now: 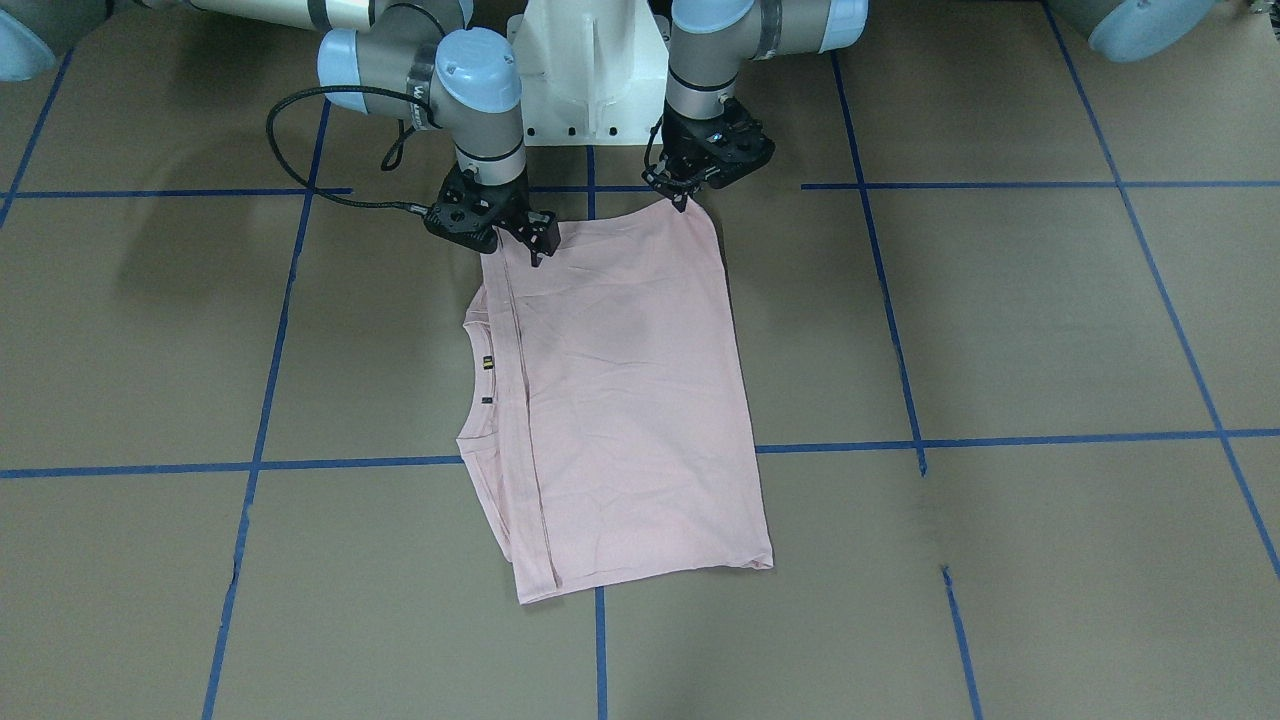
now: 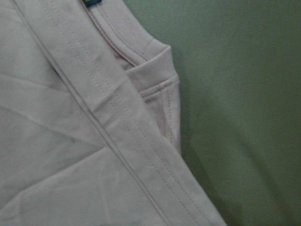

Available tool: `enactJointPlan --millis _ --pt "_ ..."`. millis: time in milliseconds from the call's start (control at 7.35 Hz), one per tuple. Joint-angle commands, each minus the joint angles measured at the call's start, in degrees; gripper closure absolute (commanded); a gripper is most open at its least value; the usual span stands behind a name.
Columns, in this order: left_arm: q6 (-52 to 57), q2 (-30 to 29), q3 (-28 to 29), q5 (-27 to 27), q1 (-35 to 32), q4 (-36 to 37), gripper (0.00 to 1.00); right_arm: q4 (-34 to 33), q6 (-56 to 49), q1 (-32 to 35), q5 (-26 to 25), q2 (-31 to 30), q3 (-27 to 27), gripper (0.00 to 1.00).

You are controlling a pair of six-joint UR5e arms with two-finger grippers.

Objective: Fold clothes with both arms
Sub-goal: 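Grasp the near edge of the shirt with both grippers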

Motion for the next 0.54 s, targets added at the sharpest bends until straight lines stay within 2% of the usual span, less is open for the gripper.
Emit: enactJointPlan --millis 0,136,272,408 --pt "0.0 -0.06 0.0 0.0 0.0 0.01 1.0 0.0 0.04 -0.11 0.1 -0.11 0.21 0.3" --pt "0.0 -0.06 -0.09 0.0 0.0 0.01 1.0 0.0 -0.05 -0.11 0.19 -0.02 0.21 0.66" --pt "0.0 -0.24 -0.17 -0.09 -0.09 0.01 1.0 0.08 -0.13 -0.2 0.28 0.07 0.21 0.91" --pt "-0.09 -0.24 -0.09 0.0 -0.09 0.01 1.0 0.17 -0.05 -0.2 0.11 0.15 0.21 1.0"
